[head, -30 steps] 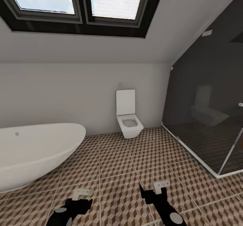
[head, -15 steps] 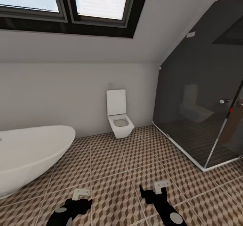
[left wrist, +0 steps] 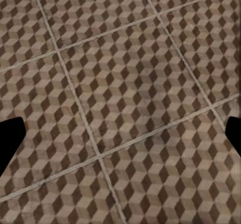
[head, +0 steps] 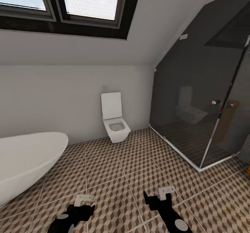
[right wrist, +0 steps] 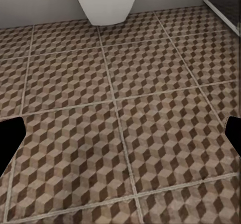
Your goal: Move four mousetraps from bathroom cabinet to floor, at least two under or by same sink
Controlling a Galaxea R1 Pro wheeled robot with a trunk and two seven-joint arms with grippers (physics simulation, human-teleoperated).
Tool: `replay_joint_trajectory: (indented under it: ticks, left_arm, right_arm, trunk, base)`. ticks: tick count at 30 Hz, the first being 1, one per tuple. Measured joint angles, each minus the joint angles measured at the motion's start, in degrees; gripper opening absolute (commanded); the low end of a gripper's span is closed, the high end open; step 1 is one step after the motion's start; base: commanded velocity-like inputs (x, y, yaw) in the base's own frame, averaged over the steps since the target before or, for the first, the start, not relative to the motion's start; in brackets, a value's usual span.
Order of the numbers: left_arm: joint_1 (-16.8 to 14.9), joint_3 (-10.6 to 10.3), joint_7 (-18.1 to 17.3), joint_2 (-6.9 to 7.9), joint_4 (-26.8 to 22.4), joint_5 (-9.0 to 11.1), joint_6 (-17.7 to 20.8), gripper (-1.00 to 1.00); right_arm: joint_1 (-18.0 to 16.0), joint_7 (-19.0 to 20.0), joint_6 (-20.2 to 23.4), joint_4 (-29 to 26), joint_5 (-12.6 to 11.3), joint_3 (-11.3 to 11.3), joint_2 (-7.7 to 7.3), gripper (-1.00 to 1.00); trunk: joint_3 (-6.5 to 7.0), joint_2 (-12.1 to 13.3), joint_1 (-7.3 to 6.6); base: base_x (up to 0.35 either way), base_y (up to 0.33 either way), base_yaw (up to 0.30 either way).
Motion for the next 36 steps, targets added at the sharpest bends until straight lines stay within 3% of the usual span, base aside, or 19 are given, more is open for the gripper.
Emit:
replay_joint_trajectory:
  ticks: [36]
  left_arm:
    - [0.00, -0.03, -0.08, 0.00, 0.02, 0.00, -0.01, 1.00]
  right_arm:
    - [0.00, 0.04, 0.00, 0.01, 0.04, 0.02, 0.00, 1.00]
  trunk:
    - [0.00, 0.00, 0.00]
  base:
    - [0.000, 0.000, -0.135]
